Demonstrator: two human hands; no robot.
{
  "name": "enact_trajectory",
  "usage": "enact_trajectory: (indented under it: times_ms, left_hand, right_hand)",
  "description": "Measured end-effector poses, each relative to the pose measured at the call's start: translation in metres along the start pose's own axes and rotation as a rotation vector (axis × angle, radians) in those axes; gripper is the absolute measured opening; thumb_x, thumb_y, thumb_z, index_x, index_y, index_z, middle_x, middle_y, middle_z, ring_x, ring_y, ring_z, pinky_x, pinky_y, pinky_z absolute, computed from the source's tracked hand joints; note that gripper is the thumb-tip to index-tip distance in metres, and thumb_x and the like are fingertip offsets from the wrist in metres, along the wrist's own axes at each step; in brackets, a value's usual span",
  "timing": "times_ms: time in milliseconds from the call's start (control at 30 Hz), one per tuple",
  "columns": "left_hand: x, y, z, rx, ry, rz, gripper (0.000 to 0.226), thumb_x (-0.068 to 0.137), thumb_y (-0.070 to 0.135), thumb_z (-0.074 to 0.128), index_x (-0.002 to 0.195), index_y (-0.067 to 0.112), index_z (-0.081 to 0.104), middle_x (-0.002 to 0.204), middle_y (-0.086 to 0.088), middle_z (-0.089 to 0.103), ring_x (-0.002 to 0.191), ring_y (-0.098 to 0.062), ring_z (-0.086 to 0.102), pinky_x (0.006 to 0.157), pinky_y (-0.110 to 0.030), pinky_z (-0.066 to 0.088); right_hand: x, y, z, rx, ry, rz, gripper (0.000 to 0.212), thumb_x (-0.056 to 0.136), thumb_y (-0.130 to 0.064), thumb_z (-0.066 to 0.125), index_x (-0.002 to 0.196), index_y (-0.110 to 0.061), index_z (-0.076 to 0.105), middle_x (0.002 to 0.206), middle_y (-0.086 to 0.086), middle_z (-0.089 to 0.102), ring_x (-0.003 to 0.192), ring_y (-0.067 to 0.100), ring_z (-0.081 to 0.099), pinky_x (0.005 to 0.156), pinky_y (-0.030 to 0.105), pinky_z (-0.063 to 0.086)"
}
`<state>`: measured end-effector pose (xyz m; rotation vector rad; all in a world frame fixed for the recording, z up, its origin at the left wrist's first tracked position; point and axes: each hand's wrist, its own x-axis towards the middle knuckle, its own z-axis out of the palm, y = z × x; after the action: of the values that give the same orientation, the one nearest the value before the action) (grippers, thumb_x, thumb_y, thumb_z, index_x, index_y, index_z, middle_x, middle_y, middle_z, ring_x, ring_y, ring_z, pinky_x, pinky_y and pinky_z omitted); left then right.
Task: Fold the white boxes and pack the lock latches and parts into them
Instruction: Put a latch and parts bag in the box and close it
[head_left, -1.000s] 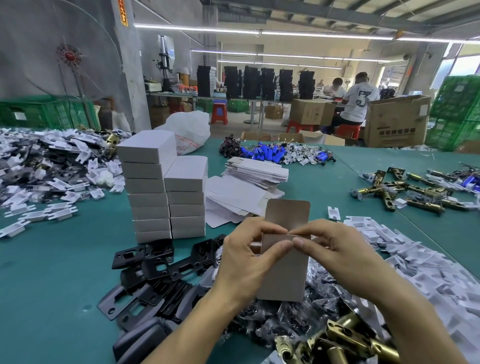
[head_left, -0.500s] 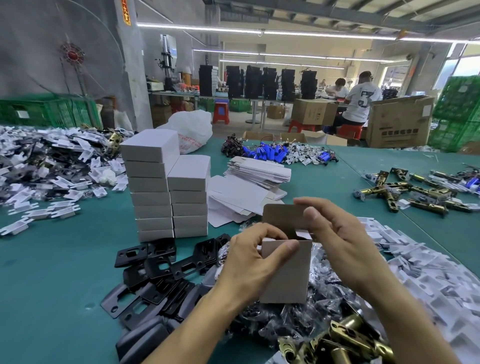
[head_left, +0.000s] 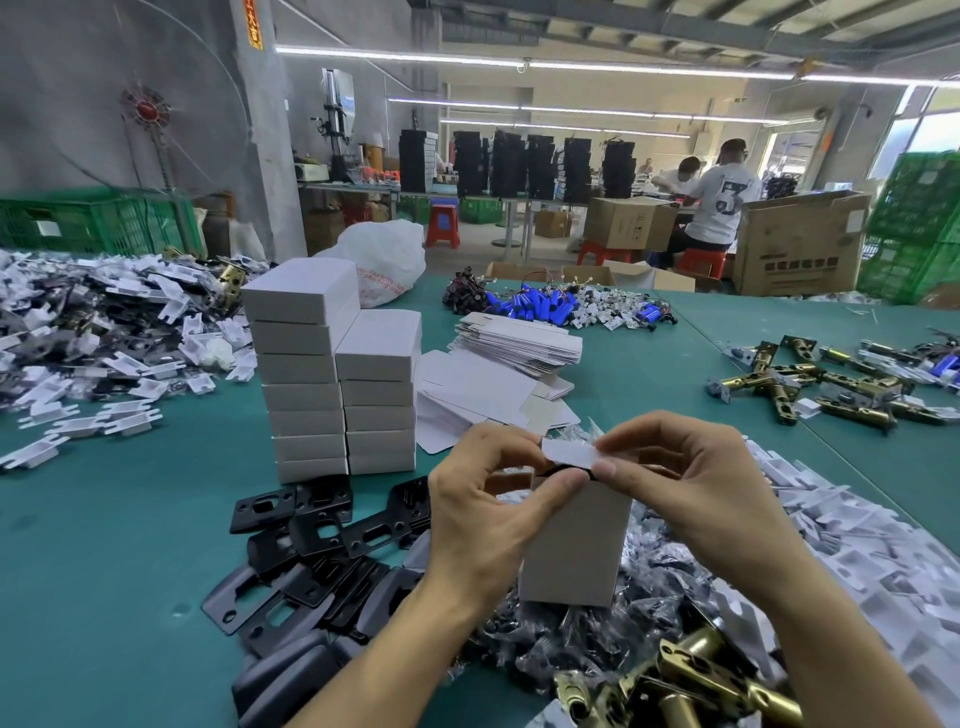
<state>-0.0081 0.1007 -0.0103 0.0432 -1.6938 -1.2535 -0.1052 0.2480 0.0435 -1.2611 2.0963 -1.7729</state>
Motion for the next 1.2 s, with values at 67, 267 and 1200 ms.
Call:
enact_trajectory:
  times_ms: [67, 267, 1200]
  left_hand:
    - [0.000, 0.000, 0.000, -0.025, -0.001, -0.062, 0.026, 0.072, 0.043, 0.084, 0.086, 0.031, 0.066, 0.093, 0.009, 0.072, 0.088, -0.016, 0.073, 0.074, -0.028, 0.061]
    - [0.001, 0.001, 0.001, -0.074, 0.002, -0.140, 0.027, 0.077, 0.044, 0.076, 0.081, 0.019, 0.070, 0.094, 0.006, 0.073, 0.090, -0.017, 0.072, 0.067, -0.032, 0.058]
    - [0.001, 0.003, 0.003, -0.109, -0.145, -0.292, 0.027, 0.075, 0.056, 0.069, 0.071, 0.030, 0.063, 0.102, 0.013, 0.071, 0.085, -0.019, 0.073, 0.066, -0.024, 0.052]
  right_hand:
    - [0.000, 0.001, -0.002, -0.008, -0.022, 0.011, 0.015, 0.073, -0.011, 0.080, 0.086, -0.016, 0.075, 0.087, -0.001, 0.077, 0.084, 0.010, 0.073, 0.075, 0.015, 0.054]
    - [0.000, 0.003, -0.002, -0.075, 0.017, 0.012, 0.013, 0.076, -0.011, 0.081, 0.085, -0.018, 0.074, 0.084, -0.003, 0.075, 0.081, 0.008, 0.072, 0.072, 0.015, 0.053]
    - [-0.003, 0.001, -0.010, -0.148, -0.178, 0.171, 0.026, 0.080, -0.008, 0.078, 0.086, -0.033, 0.077, 0.104, -0.017, 0.073, 0.088, 0.015, 0.074, 0.086, 0.045, 0.059]
